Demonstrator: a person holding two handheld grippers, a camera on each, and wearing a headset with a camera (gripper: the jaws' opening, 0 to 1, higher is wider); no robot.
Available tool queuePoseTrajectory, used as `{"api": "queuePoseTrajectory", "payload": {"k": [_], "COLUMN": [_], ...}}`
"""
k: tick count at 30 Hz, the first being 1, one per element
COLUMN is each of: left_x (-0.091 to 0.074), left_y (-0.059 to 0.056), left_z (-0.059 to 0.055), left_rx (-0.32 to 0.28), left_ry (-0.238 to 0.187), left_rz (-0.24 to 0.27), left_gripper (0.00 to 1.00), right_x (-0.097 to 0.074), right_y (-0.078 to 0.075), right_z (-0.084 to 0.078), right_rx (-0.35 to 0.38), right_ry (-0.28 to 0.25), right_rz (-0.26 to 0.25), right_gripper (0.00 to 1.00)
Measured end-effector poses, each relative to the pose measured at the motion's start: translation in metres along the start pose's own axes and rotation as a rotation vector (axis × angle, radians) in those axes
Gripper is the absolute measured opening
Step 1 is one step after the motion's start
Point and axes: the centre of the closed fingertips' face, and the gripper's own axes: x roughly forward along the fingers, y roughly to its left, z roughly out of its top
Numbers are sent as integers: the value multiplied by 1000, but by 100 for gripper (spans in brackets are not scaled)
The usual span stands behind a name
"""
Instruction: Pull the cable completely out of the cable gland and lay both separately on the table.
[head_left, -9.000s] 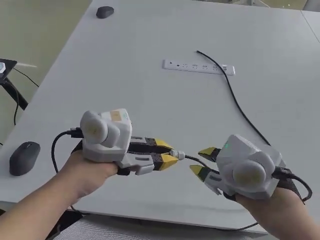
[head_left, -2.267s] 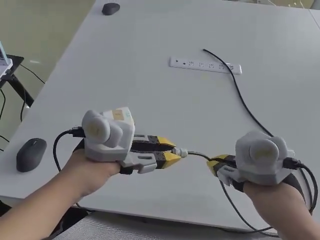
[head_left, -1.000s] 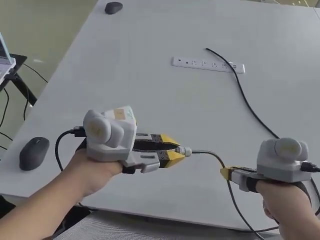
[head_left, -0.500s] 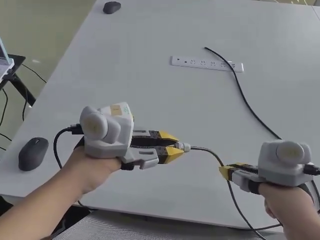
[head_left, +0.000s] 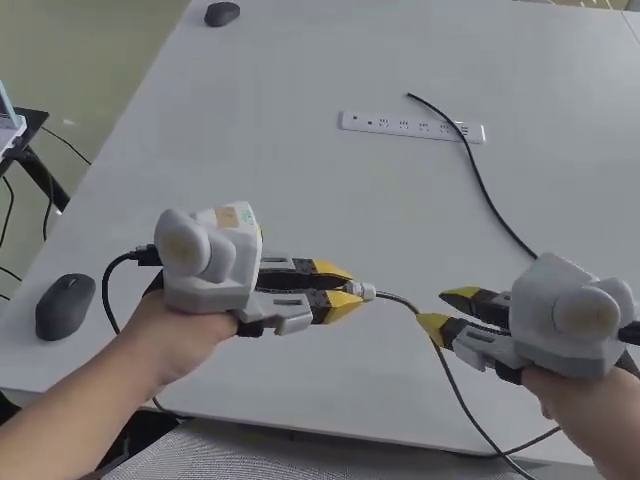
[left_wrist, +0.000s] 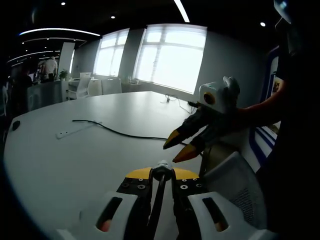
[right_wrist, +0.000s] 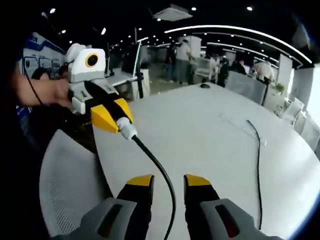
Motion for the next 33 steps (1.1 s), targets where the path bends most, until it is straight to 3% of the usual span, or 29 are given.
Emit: {"api": "queuePoseTrajectory", "payload": {"k": [4,6,10,17,26,33], "left_x": [0,0,0,0,1,1], "left_y": [-2,-2,-3,-4,-5,-4], "left_z": [1,1,1,2,1,2], "left_rx": [0,0,0,0,-1,1], "left_ry": [0,1,1,1,5,5], "left_rz": [-1,-1,-2,-4,-9,-9], "left_gripper": [15,15,15,15,15,15], "right_x": [7,12,17,20,22,22], "right_y": [14,24,32,35,41,39], "right_z": [17,19,27,39,36,35], "right_rx": [-182,-211,-288,-358,-434,-417], "right_ry": [-10,-5,-14,-41,-32,-37], "right_rz": [13,42,41,37,61,56], "right_gripper": [18,19,15,7,1,0]}}
